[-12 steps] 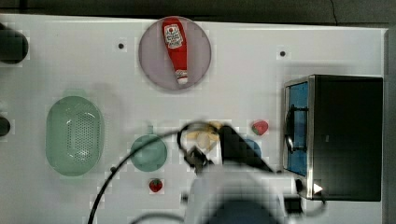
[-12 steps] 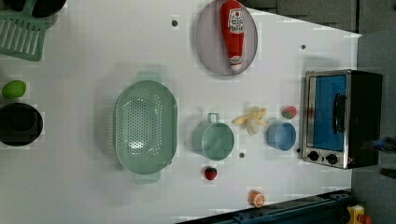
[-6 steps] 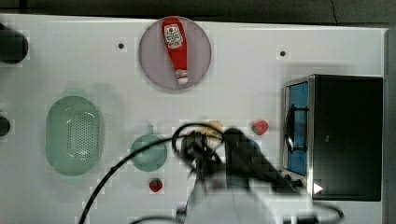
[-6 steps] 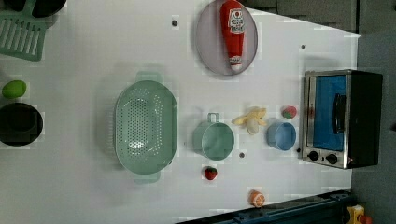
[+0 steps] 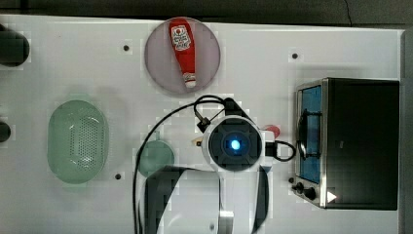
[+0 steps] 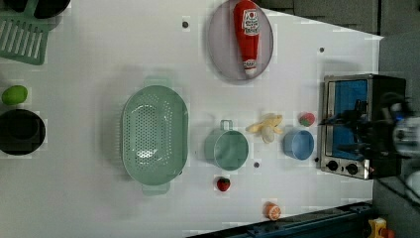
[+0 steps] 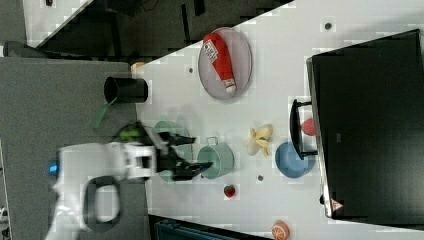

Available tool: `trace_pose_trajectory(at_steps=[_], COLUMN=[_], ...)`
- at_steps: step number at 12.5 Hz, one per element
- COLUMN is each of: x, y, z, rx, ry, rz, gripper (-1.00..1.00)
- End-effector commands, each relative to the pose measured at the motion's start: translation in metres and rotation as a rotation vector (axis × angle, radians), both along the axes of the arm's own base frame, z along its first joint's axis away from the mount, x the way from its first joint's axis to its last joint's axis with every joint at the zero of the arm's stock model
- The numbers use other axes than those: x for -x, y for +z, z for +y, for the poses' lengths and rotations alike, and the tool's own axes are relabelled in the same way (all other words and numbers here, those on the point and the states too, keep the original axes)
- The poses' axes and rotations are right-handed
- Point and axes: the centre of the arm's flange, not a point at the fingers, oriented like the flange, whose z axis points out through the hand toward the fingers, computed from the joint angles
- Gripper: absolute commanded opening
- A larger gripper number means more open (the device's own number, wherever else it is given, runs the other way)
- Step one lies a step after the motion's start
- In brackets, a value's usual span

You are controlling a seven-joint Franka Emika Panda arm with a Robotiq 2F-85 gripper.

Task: Pick banana from table and place on oven.

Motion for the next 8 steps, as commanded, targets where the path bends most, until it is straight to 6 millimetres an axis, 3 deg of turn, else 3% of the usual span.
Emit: trace_pose_trajectory(at_steps=[1,8], x=[-0.008,-0.02], y=[-0.016,-0.144], z=[0.001,0.001], rx=[0.014,0.013], ry=[-0.018,-0.012], rz=[-0.077,-0.008], gripper=[1.0,1.0])
